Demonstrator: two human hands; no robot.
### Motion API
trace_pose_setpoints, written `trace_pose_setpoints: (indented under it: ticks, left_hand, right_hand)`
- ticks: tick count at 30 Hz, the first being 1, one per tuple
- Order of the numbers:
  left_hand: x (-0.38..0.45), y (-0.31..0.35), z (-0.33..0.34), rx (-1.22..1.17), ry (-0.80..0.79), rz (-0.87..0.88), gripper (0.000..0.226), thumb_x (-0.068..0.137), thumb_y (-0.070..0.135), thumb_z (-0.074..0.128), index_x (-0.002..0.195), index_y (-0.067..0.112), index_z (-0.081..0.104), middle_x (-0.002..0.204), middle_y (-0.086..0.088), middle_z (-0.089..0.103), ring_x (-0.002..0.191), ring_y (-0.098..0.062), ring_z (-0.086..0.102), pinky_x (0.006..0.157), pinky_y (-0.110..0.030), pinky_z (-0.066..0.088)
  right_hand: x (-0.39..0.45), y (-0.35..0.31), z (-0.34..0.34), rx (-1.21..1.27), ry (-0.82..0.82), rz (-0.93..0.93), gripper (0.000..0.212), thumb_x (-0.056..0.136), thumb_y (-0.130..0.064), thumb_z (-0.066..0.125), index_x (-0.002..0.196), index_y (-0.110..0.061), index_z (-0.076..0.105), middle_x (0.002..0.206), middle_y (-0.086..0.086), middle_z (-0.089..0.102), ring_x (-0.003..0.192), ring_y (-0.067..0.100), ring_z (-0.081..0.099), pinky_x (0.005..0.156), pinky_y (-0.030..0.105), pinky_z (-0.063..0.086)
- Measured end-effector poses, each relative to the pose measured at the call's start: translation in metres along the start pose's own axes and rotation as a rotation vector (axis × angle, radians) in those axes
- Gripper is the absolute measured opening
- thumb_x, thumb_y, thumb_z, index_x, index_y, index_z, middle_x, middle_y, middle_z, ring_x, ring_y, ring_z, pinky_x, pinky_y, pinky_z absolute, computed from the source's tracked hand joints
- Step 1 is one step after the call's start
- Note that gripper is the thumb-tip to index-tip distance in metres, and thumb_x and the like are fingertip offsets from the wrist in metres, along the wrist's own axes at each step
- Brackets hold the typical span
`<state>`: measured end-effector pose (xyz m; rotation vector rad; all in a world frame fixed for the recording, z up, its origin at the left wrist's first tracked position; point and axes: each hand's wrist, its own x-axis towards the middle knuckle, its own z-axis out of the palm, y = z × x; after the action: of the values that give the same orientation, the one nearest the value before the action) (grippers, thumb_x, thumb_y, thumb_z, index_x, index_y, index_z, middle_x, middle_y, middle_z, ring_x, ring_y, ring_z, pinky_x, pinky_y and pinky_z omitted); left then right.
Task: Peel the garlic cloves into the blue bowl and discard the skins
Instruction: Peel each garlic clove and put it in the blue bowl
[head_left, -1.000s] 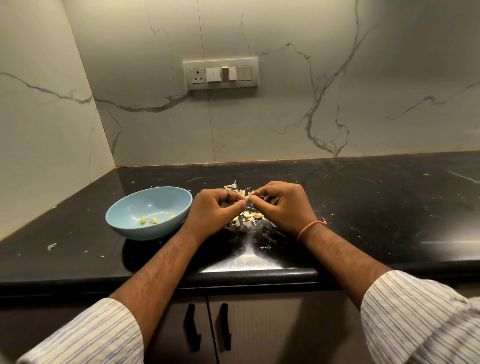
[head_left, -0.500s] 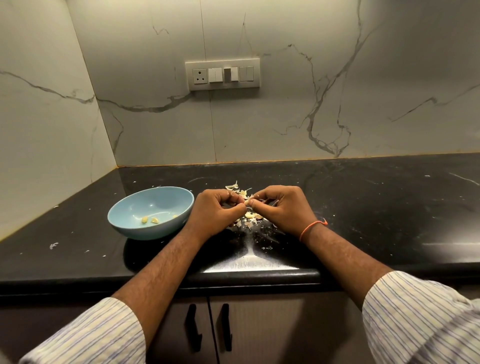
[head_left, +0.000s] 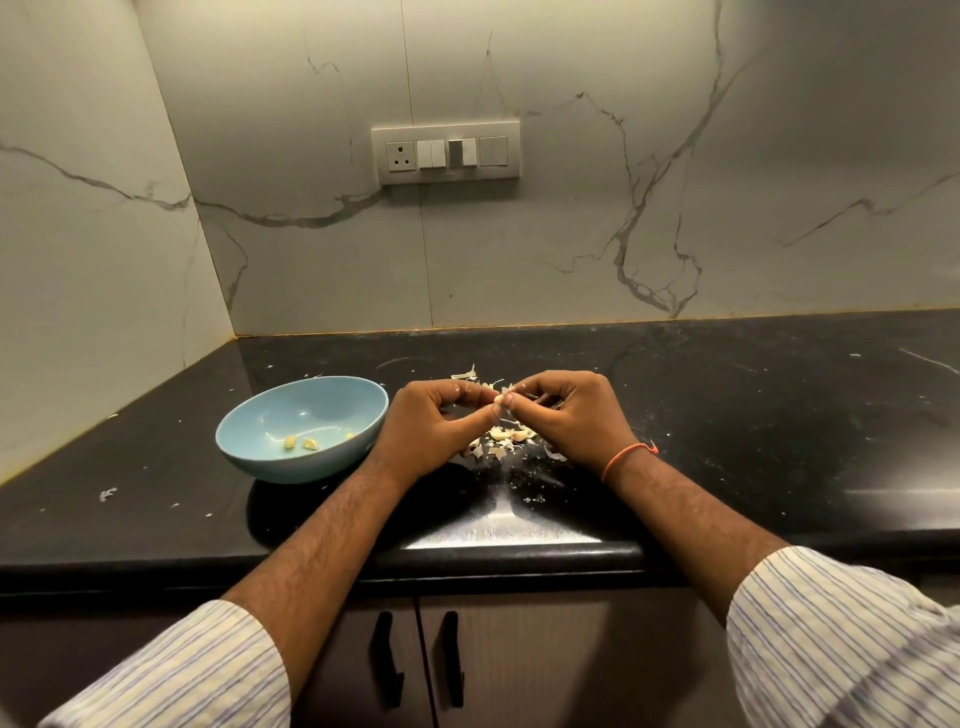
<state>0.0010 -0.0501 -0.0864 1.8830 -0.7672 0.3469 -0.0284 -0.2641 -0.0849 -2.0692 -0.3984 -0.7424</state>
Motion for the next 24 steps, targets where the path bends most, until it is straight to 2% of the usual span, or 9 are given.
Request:
trace_pose_setpoints:
  ticks: [4,8,10,12,15,17,19,21,24]
  left_hand:
    - [-0.002,0.003,0.002,0.006,0.065,0.045,0.023,0.089,0.027,0.083,0.11,0.019,0.083,0.085,0.003,0.081,0.057,-0.022,0.072,0.055,-0.036,0.063]
    - [-0.003,0.016,0.002,0.176,0.183,0.174,0.022,0.087,0.026,0.085,0.109,0.023,0.083,0.091,0.015,0.079,0.065,0.002,0.072,0.06,-0.019,0.059]
    - [0.0,0.026,-0.007,0.283,0.182,0.219,0.022,0.088,0.029,0.085,0.109,0.024,0.083,0.094,0.016,0.078,0.07,0.015,0.068,0.065,-0.011,0.054]
    - [0.003,0.038,-0.024,0.359,0.151,0.216,0.021,0.089,0.033,0.084,0.107,0.023,0.085,0.094,0.013,0.081,0.068,0.018,0.065,0.067,-0.01,0.053]
    - [0.003,0.052,-0.058,0.5,0.106,0.225,0.019,0.09,0.037,0.084,0.104,0.024,0.085,0.092,0.013,0.081,0.07,0.013,0.066,0.071,-0.015,0.056]
    - [-0.001,0.056,-0.082,0.636,0.066,0.227,0.017,0.091,0.036,0.083,0.101,0.023,0.085,0.093,0.009,0.081,0.077,0.002,0.071,0.077,-0.025,0.06]
    - [-0.005,0.057,-0.102,0.752,0.029,0.197,0.015,0.093,0.033,0.08,0.103,0.022,0.085,0.096,0.004,0.082,0.084,-0.011,0.074,0.08,-0.033,0.06]
    - [-0.013,0.056,-0.124,0.857,-0.015,0.147,0.017,0.097,0.03,0.075,0.11,0.022,0.084,0.102,0.0,0.082,0.088,-0.017,0.074,0.08,-0.033,0.057]
    - [-0.024,0.054,-0.149,0.955,-0.048,0.073,0.02,0.1,0.026,0.071,0.116,0.019,0.082,0.11,-0.001,0.081,0.092,-0.018,0.073,0.083,-0.03,0.056]
  right_hand:
    - [0.0,-0.001,-0.002,0.031,0.003,0.015,0.011,0.087,-0.03,0.085,0.094,-0.021,0.084,0.075,-0.002,0.077,0.068,0.02,0.073,0.066,0.047,0.063]
    - [0.002,-0.009,-0.006,0.082,0.007,0.031,0.012,0.087,-0.026,0.086,0.095,-0.018,0.084,0.076,-0.001,0.078,0.067,0.02,0.074,0.068,0.042,0.065]
    - [0.007,-0.018,-0.008,0.076,0.001,0.033,0.014,0.086,-0.029,0.086,0.095,-0.019,0.084,0.074,0.001,0.077,0.064,0.016,0.071,0.066,0.039,0.064]
    - [0.013,-0.031,-0.008,0.088,-0.028,0.04,0.014,0.086,-0.03,0.085,0.095,-0.02,0.084,0.073,0.001,0.077,0.062,0.013,0.068,0.065,0.035,0.061]
    - [0.022,-0.055,0.004,0.127,-0.068,0.055,0.01,0.087,-0.028,0.085,0.092,-0.019,0.084,0.063,-0.008,0.072,0.054,0.004,0.059,0.058,0.024,0.054]
    - [0.029,-0.069,0.022,0.101,-0.105,0.071,0.009,0.088,-0.027,0.083,0.09,-0.018,0.084,0.055,-0.019,0.065,0.049,-0.002,0.052,0.056,0.015,0.045]
    - [0.032,-0.083,0.042,0.058,-0.13,0.076,0.008,0.089,-0.026,0.082,0.088,-0.018,0.084,0.053,-0.024,0.062,0.051,-0.007,0.054,0.055,0.007,0.038]
    - [0.034,-0.097,0.067,0.04,-0.143,0.078,0.008,0.089,-0.028,0.081,0.087,-0.021,0.085,0.062,-0.02,0.068,0.057,-0.009,0.058,0.059,0.008,0.042]
    - [0.036,-0.114,0.094,0.0,-0.177,0.066,0.009,0.09,-0.028,0.079,0.089,-0.021,0.085,0.076,-0.014,0.075,0.067,-0.003,0.063,0.07,0.02,0.052]
